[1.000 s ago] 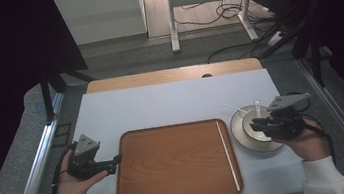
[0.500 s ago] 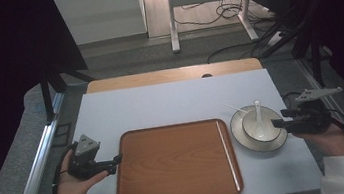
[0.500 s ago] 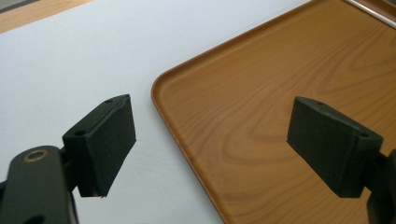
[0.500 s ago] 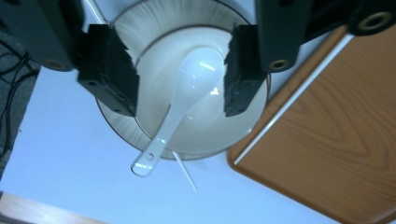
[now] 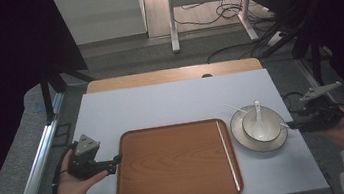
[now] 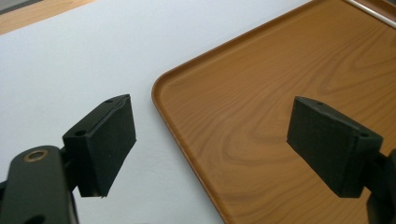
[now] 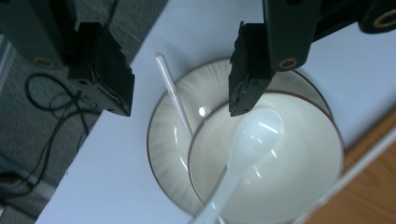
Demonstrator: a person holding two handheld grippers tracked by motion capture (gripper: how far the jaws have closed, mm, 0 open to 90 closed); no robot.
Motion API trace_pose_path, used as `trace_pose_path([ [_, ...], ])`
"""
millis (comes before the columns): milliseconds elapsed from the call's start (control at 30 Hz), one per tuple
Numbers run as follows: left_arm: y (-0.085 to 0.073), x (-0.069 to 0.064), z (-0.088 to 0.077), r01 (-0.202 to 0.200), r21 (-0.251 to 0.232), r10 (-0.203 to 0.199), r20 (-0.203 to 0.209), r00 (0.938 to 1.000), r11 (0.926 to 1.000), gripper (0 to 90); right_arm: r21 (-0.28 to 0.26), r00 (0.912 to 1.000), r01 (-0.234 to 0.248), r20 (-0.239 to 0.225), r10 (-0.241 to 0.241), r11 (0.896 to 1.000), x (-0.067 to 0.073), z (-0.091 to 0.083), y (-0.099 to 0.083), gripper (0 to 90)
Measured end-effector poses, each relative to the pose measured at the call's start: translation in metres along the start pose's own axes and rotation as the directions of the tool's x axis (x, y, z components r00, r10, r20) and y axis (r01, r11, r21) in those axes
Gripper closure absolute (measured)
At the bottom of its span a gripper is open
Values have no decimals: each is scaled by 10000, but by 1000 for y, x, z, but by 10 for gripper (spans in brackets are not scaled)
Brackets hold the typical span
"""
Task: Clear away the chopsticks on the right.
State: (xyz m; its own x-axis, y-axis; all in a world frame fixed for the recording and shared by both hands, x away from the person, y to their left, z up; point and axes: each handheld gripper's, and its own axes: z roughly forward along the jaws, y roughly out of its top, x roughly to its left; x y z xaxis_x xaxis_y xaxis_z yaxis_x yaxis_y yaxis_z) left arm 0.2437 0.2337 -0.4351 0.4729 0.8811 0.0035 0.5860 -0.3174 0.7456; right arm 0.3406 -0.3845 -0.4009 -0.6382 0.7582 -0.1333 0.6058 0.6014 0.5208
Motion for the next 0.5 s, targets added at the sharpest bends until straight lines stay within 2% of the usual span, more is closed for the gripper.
trace_pose_path([
  [100, -1, 1, 0, 9, 46, -9, 9, 10000, 10000, 149, 850, 9996, 280, 0, -281, 9960, -2, 12, 4, 437],
  [200, -1, 1, 1, 26, 57, -26, 4, 10000, 10000, 149, 1432, 9989, 448, -159, -430, 9887, -4, 24, 7, 464],
  [400, -2, 2, 0, 62, 59, -62, -21, 10000, 10000, 149, 2180, 9985, 489, -353, -422, 9747, -14, 40, 7, 518],
  [500, -2, 2, 1, 70, 81, -69, -38, 10000, 9999, 150, 2351, 9978, 544, -503, -437, 9704, -19, 45, 6, 543],
])
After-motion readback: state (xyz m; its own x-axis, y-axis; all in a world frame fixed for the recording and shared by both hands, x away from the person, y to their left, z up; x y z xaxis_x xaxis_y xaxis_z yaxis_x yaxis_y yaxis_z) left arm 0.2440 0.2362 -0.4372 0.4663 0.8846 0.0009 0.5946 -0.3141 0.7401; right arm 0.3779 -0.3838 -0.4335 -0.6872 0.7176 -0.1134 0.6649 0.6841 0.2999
